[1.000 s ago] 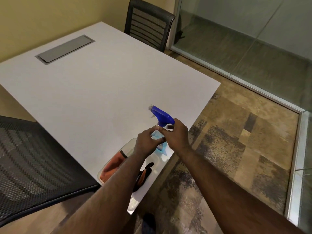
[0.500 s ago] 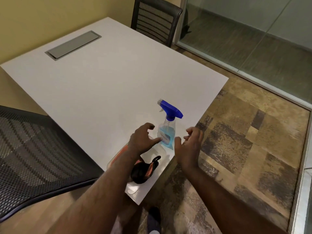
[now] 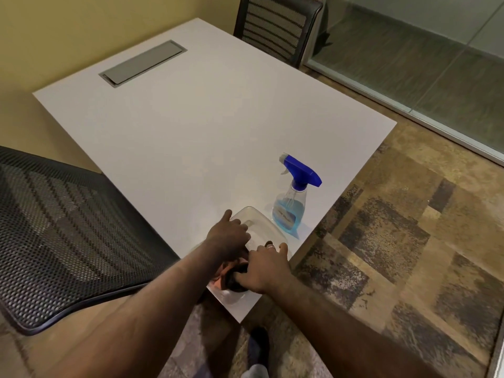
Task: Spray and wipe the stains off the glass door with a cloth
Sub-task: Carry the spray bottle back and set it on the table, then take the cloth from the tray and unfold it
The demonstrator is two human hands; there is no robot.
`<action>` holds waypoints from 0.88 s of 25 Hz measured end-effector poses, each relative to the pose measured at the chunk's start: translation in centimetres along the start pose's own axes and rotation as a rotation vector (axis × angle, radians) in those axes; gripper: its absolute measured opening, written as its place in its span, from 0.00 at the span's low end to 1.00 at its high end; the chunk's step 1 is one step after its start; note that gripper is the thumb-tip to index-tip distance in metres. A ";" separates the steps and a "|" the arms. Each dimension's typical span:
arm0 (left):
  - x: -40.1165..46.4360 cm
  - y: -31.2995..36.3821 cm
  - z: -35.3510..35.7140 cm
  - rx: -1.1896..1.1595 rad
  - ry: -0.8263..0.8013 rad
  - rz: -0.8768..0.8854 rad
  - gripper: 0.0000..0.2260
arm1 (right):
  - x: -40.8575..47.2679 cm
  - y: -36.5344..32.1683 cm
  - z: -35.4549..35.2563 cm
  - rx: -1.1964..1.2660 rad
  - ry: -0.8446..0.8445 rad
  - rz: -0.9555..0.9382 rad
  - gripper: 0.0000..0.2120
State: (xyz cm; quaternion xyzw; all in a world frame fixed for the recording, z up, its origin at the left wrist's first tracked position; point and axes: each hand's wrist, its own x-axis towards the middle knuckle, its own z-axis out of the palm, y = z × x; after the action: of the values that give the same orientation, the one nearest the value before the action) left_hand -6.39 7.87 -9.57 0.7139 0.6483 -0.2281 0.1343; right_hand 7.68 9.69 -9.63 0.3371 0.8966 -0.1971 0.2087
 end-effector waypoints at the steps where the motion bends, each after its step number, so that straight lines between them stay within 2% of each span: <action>1: 0.1 -0.1 0.2 0.031 -0.017 -0.001 0.11 | 0.1 -0.3 -0.1 -0.035 -0.034 -0.018 0.31; 5: 0.5 -0.2 1.1 0.122 -0.040 -0.008 0.10 | 0.4 -0.8 -0.5 -0.061 -0.141 -0.035 0.36; 8: 1.2 -0.3 1.4 0.170 -0.046 0.017 0.10 | 0.8 -1.2 -1.0 0.083 -0.239 0.010 0.29; 11: 1.5 -0.3 1.6 0.160 -0.051 0.039 0.11 | 1.4 -1.4 -1.6 0.176 -0.068 0.079 0.23; 13: 1.7 -0.4 1.8 0.150 -0.045 0.052 0.11 | 2.0 -1.4 -1.4 0.051 -0.026 0.097 0.22; 17: 2.4 -0.6 2.1 0.183 -0.071 0.090 0.12 | 2.7 -2.0 -0.3 -0.094 -0.229 0.149 0.25; 22: 3.2 0.2 2.9 0.218 -0.100 0.095 0.09 | 2.9 -2.5 1.4 -0.269 -0.191 0.133 0.18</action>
State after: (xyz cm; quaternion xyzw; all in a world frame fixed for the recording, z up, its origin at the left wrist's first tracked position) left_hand -6.42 9.16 -13.71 0.7419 0.5776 -0.3260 0.0984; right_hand 4.32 8.82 -11.78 0.3445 0.8668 -0.0925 0.3486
